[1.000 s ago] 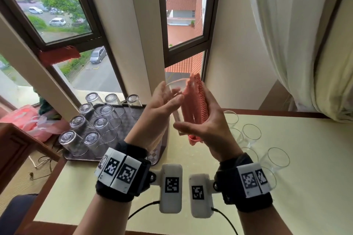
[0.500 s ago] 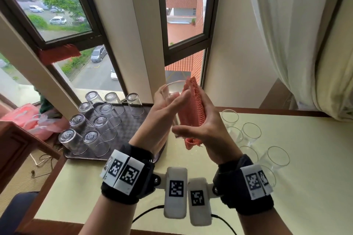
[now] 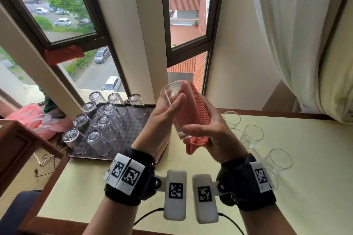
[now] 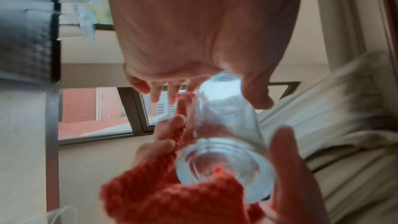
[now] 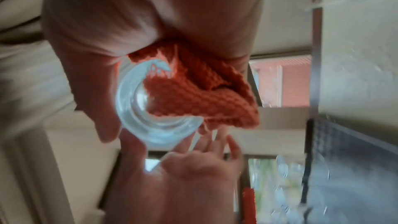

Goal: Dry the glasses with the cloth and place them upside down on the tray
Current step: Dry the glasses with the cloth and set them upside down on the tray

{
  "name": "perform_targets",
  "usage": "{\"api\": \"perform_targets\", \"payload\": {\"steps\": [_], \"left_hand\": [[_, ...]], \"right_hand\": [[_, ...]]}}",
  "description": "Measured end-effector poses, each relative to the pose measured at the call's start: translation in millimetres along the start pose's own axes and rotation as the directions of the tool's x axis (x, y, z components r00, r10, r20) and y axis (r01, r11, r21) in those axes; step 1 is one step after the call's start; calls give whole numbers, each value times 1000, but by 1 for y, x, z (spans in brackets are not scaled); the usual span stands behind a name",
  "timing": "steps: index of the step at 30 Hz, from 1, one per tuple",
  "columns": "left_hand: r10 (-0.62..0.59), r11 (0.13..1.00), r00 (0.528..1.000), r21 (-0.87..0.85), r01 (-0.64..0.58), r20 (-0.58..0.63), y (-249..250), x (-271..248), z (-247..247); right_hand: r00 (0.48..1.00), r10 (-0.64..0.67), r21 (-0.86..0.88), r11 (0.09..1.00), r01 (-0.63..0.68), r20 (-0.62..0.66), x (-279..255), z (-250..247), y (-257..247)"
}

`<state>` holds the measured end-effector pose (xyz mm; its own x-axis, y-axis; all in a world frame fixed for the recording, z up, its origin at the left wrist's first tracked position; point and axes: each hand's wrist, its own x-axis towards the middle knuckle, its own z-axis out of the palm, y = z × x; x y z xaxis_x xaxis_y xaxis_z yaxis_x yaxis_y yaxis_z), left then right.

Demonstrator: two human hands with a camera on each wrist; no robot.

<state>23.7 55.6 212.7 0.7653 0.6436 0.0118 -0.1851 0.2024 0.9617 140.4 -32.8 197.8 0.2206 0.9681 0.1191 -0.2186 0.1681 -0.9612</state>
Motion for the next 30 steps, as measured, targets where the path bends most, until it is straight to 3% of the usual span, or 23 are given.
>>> {"api": "perform_targets", "payload": {"steps": [2,5,8,13,17,20,26,30], "left_hand": [[-21,1000,1000,22,21,20,1,-3,-4],[20,1000,999,9,-20,-45,1,-2,-9],[49,999,997,26,-48,-53,-2,-1,-5],[23,1000,1000,-19,-23,-5,-4,-4,-1],[2,1000,1000,-4,-2,-19,-1,-1,-13],[33,999,999,-1,-33,13,0,-2,-7],[20,1000,1000,23,-20,8,-6,-7,1],[-2,1000,1000,29,2,-5,-10,-3,-10]], "right_hand": [[1000,2,29,1000,-2,-15,-1,-3,0],[990,-70,-98,993,59,-119,-2,2,-3],[987,-109,-213,974,81,-121,-2,10,0],[998,10,15,1000,-9,-56,-7,3,-2],[987,-35,-70,997,24,-154,-6,1,-4],[989,-59,-119,992,43,-134,-5,7,-2],[998,49,146,988,-42,-46,-6,2,6],[989,-47,-86,996,35,-139,-4,5,1]]}}
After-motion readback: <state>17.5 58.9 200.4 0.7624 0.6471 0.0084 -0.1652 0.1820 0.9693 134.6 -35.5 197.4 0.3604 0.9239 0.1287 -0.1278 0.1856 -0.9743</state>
